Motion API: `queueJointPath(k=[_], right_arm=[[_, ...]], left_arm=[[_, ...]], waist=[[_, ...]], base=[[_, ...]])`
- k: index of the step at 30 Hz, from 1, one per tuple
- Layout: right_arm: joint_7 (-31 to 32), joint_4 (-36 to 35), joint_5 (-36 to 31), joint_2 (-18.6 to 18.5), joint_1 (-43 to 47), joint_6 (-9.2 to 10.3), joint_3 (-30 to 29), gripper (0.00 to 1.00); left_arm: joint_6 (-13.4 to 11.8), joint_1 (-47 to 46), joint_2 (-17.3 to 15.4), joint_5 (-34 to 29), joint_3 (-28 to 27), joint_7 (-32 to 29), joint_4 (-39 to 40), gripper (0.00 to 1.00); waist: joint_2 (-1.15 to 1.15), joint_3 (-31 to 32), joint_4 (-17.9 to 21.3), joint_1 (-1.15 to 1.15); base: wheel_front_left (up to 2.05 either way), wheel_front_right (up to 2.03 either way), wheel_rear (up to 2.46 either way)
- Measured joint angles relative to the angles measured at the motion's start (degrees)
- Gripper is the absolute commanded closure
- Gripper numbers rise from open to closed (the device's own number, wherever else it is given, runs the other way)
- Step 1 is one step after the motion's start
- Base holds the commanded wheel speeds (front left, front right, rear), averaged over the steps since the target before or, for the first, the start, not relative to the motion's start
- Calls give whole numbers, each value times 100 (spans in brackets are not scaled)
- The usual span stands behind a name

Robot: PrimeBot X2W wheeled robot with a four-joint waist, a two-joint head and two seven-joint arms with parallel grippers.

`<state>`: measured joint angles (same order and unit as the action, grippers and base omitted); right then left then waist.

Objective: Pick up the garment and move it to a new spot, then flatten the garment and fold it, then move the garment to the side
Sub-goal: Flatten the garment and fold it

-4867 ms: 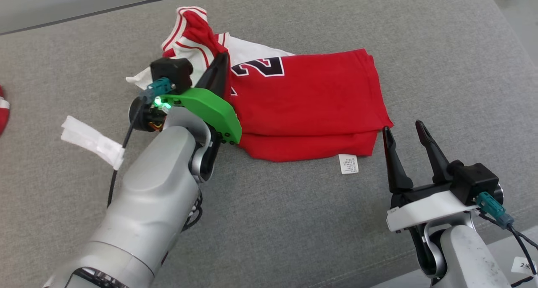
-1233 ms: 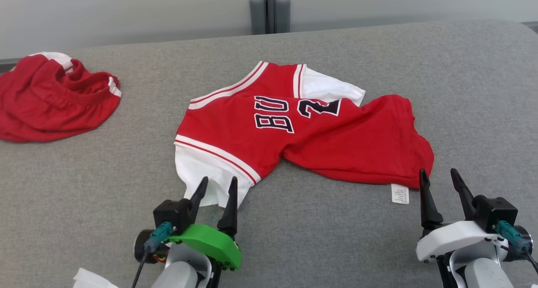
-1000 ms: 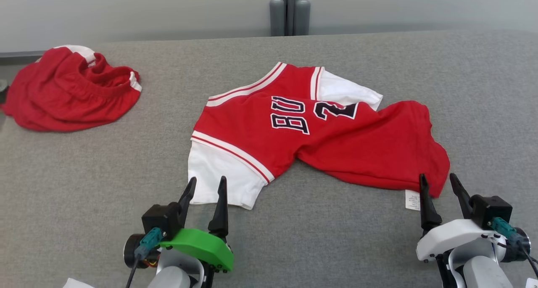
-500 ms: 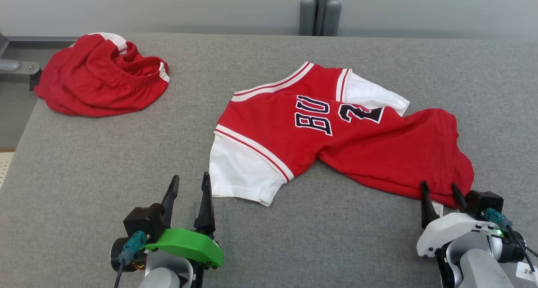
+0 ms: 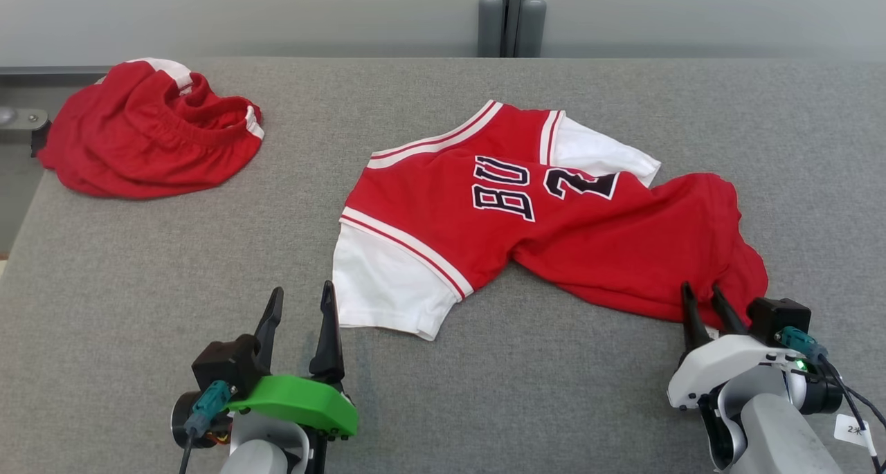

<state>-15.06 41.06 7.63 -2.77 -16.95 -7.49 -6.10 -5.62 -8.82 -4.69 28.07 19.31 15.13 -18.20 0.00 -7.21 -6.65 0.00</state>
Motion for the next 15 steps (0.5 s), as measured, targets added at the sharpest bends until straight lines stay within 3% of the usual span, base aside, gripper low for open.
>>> queueJointPath(k=[2,4,5,15], right_arm=[[0,9,-4,0,-17,0,-34,69],[0,-8,-8,-2,-60,0,-59,97],[0,-33,-3,0,-76,0,-69,100],[0,-865,544,0,604,0,-3,100]], left_arm=[[4,0,4,-12,-24,0,-3,0],[5,0,11,-36,-56,0,-4,0],[5,0,12,-41,-70,0,-5,0],[37,1,47,-58,-269,3,-26,0]], waist=[[0,-4,9,0],[0,-7,26,0],[0,-8,35,0],[0,26,367,0]], base=[[0,0,0],[0,0,0],[0,0,0],[0,0,0]])
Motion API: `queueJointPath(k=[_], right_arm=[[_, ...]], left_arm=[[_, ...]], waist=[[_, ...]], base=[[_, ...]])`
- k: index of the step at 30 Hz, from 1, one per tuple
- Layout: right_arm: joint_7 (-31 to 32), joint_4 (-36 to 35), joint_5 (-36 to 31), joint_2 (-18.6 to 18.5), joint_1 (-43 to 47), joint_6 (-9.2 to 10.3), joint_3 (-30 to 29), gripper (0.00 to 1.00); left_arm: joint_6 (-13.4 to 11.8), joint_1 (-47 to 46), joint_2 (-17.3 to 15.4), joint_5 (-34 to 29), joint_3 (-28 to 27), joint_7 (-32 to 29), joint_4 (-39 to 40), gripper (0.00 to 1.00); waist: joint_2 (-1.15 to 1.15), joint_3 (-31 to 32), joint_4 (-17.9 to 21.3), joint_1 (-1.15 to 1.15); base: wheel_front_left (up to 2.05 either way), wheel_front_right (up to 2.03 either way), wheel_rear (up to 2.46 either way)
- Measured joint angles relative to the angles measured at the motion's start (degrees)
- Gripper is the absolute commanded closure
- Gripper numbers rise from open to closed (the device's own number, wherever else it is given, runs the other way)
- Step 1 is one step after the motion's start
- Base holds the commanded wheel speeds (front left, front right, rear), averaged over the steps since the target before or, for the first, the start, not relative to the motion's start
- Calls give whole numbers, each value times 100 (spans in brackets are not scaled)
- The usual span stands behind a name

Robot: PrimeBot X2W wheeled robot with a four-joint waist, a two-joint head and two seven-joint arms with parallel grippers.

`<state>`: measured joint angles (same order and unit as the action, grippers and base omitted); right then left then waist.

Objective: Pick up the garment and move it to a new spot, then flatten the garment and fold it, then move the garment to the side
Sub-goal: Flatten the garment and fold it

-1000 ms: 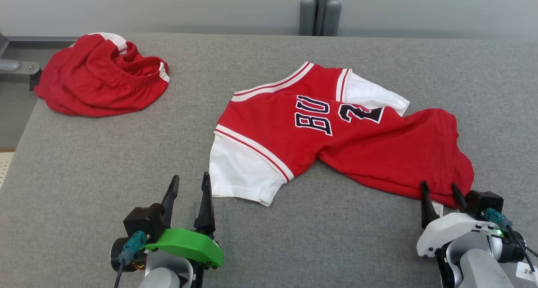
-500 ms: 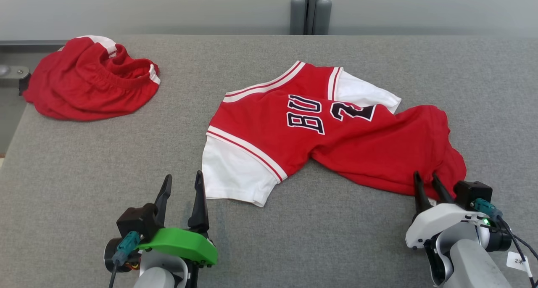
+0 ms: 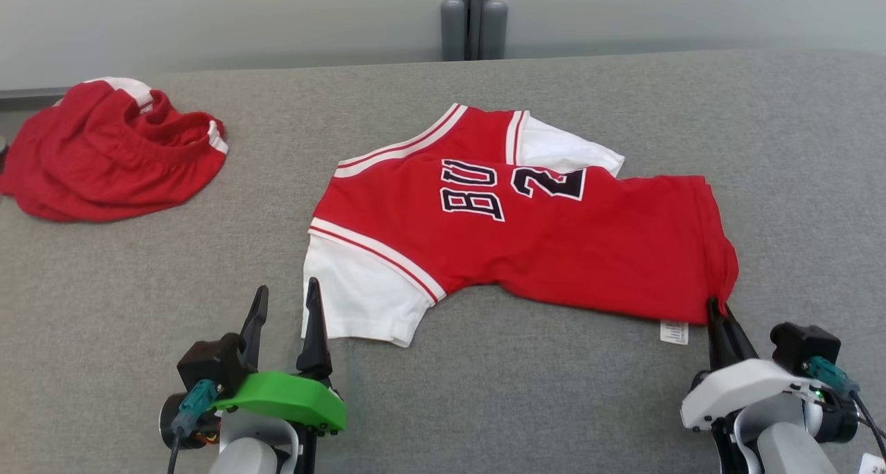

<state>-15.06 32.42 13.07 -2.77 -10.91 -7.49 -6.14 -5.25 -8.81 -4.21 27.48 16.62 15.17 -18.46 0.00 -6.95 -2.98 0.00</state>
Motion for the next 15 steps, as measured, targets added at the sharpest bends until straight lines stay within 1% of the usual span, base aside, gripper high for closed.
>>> queueJointPath(k=[4,10,11,12,13,14,15], right_arm=[[0,-133,57,-2,332,0,-20,100],[0,-159,65,2,473,-1,-66,100],[0,-168,1,1,473,-1,-86,85],[0,-168,-32,0,473,-1,-104,75],[0,-167,-64,2,473,-1,-131,68],[0,-168,-146,3,473,-1,-179,53],[0,-174,-238,2,474,0,-237,0]], left_arm=[[20,0,18,-29,-66,0,-31,0],[54,-5,44,-58,-159,0,-56,0],[71,-6,49,-69,-176,0,-67,0],[74,-6,54,-82,-202,0,-84,0],[74,-7,58,-82,-225,0,-90,0],[75,-8,64,-83,-268,0,-90,0],[75,-8,65,-91,-314,0,-92,0]], waist=[[0,13,202,0],[0,-21,405,0],[0,-31,422,0],[0,-36,433,0],[0,-34,434,0],[0,-27,429,0],[0,-14,418,0]], base=[[0,0,0],[0,0,0],[0,0,0],[0,0,0],[0,0,0],[0,0,0],[0,0,0]])
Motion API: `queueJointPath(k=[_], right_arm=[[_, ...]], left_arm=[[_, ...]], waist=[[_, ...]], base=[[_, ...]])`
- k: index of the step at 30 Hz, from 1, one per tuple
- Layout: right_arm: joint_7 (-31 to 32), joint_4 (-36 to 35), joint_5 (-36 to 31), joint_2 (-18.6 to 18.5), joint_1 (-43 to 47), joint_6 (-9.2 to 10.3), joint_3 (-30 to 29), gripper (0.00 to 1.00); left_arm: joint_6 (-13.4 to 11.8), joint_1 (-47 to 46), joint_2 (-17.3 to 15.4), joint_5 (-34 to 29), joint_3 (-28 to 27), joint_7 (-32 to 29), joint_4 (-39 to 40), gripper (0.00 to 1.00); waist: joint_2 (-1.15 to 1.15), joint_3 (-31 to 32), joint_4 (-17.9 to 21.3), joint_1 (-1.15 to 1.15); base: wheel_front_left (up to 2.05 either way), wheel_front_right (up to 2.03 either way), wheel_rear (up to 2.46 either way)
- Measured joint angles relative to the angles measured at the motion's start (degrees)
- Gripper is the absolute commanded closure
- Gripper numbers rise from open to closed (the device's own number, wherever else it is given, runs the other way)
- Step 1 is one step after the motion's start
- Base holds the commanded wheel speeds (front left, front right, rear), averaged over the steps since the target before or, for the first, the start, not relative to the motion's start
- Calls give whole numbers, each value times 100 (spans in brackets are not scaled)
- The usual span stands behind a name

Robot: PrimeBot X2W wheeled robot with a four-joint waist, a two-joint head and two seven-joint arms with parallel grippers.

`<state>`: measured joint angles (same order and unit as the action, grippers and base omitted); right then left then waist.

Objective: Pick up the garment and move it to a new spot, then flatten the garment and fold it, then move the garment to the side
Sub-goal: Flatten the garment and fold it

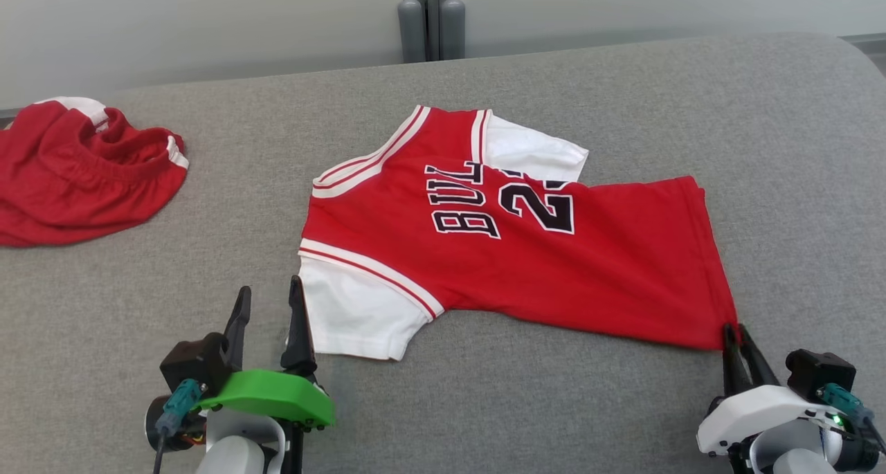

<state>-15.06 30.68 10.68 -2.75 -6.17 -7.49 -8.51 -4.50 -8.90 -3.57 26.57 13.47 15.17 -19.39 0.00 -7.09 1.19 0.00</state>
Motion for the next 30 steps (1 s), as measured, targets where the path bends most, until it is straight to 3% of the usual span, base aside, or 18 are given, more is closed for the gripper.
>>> queueJointPath(k=[11,19,30], right_arm=[[1,-847,-229,-7,114,0,-475,0],[0,-1628,-285,-4,117,0,146,0],[0,-1758,-147,-3,122,0,806,0]], left_arm=[[159,6,40,-157,-214,0,71,0],[249,16,66,-210,-119,0,131,0],[188,242,73,-203,-8,0,46,0]], waist=[[0,296,-134,0],[0,641,-165,0],[0,889,-228,0]], base=[[0,0,0],[0,0,0],[0,0,0]])
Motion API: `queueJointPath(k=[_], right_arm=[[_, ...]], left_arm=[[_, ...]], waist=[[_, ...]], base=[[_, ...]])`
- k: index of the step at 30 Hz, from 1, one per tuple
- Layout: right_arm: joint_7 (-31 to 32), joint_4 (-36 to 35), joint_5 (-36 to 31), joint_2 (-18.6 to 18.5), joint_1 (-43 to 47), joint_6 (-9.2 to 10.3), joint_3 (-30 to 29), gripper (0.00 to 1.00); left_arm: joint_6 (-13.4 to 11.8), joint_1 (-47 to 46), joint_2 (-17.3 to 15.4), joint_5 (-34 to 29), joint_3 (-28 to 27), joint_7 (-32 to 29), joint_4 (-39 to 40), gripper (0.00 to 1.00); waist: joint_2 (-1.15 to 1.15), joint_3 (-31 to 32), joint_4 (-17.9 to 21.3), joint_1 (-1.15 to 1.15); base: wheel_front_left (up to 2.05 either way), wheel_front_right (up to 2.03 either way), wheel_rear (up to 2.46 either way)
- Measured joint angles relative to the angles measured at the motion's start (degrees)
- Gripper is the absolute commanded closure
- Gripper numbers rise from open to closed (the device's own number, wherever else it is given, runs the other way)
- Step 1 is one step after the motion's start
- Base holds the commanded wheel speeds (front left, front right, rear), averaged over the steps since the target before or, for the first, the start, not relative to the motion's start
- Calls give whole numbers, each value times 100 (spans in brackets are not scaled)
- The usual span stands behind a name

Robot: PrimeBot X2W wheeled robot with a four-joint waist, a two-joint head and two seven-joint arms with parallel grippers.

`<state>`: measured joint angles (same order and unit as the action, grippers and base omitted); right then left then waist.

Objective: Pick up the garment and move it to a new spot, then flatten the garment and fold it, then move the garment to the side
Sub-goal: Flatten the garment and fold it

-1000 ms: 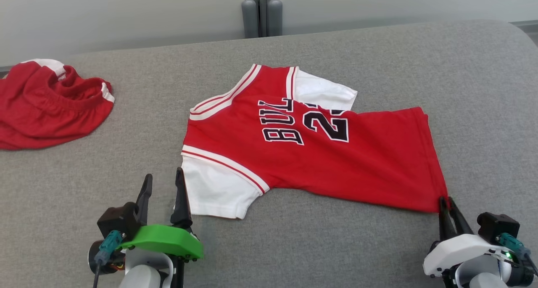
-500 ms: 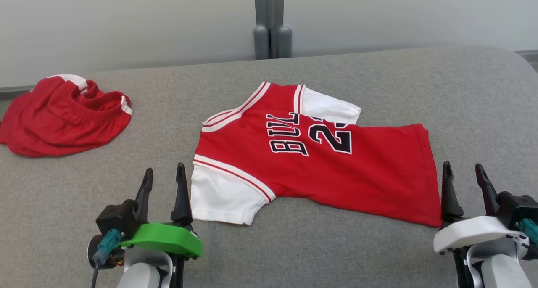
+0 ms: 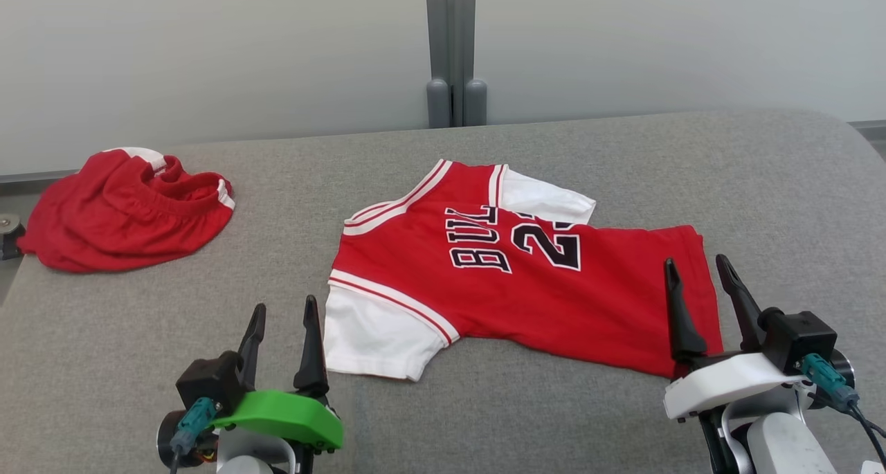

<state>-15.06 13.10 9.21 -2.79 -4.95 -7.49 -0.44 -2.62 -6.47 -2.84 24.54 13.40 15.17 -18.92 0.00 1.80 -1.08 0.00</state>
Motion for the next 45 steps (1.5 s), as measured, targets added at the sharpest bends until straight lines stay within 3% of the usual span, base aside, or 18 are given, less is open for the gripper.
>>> queueJointPath(k=[23,34,45], right_arm=[[0,76,16,-1,144,0,53,0],[0,104,20,0,145,0,112,0],[0,181,-1,0,75,0,-56,0]], left_arm=[[-69,101,0,-67,138,1,-107,0],[-178,-487,-1,15,279,-645,-1503,0],[-445,-1117,-48,115,175,-1184,-2531,0]], waist=[[0,-3,-26,0],[0,-301,144,0],[0,-635,484,0]], base=[[0,0,0],[0,0,0],[0,0,0]])
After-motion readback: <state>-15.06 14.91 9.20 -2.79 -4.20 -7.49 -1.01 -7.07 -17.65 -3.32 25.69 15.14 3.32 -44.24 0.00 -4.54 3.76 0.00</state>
